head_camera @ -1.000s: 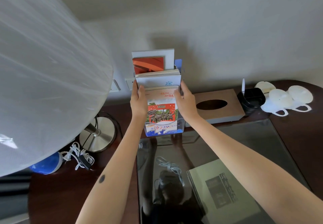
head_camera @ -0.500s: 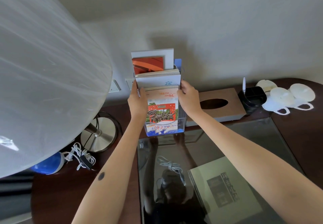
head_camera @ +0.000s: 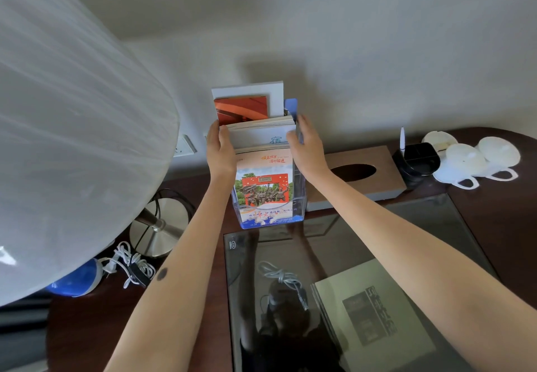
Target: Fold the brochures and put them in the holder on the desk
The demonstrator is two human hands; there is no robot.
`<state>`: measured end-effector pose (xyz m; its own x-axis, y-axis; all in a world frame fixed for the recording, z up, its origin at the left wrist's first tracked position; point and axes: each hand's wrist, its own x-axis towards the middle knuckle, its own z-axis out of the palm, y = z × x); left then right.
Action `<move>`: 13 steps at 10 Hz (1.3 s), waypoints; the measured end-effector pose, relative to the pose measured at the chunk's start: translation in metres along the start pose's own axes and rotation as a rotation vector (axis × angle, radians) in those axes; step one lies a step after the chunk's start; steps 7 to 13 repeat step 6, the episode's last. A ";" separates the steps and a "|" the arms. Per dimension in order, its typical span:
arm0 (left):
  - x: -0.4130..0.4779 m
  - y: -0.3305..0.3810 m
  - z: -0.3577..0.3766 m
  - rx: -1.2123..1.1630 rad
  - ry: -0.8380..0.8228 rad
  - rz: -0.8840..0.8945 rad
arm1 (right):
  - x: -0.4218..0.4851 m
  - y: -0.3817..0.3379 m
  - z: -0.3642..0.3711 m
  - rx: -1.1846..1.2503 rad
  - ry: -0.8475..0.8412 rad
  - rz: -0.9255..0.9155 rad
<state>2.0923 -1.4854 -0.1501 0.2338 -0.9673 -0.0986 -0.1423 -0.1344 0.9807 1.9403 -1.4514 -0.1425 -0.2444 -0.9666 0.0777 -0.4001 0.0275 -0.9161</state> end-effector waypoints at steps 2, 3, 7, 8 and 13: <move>0.001 0.000 0.002 0.022 0.009 0.017 | 0.000 -0.003 -0.001 -0.007 -0.034 0.031; 0.001 -0.001 -0.002 -0.009 0.009 -0.011 | 0.000 -0.004 -0.006 -0.052 -0.076 0.022; -0.028 -0.003 -0.024 0.092 -0.043 0.055 | -0.033 -0.003 -0.034 -0.116 0.002 0.171; -0.028 -0.003 -0.024 0.092 -0.043 0.055 | -0.033 -0.003 -0.034 -0.116 0.002 0.171; -0.028 -0.003 -0.024 0.092 -0.043 0.055 | -0.033 -0.003 -0.034 -0.116 0.002 0.171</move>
